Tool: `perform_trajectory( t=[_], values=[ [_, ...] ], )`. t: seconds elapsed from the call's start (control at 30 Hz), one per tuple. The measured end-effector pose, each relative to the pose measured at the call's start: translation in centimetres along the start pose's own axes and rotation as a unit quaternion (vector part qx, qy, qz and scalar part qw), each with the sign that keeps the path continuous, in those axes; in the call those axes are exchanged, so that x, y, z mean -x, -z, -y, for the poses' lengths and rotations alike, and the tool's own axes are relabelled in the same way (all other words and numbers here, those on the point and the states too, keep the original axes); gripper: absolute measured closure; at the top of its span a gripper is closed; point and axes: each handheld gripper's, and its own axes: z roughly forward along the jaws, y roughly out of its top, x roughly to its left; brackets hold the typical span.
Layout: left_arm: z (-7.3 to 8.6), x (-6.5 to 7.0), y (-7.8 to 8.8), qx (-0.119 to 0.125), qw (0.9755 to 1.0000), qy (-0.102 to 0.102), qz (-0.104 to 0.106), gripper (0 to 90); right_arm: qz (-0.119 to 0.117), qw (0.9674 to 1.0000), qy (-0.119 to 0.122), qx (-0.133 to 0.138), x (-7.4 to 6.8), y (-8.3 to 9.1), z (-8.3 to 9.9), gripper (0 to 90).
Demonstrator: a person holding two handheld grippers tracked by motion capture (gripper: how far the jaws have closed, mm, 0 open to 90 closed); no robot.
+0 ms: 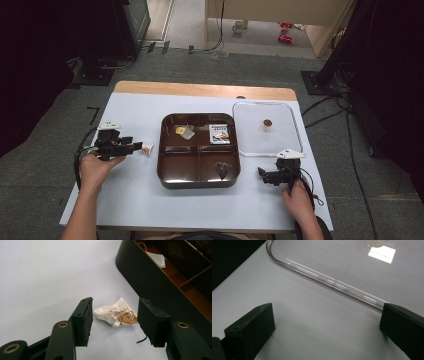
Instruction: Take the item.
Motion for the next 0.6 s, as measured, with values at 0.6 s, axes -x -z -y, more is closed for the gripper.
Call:
perform_trajectory(
  t=[0.6],
  values=[
    [1.6,-2.6,2.0,0.017,0.9992,0.025,-0.028,43.0,-0.001,1.0000,-0.002,0.000,0.0,0.0,0.0,0.0]
  ],
)
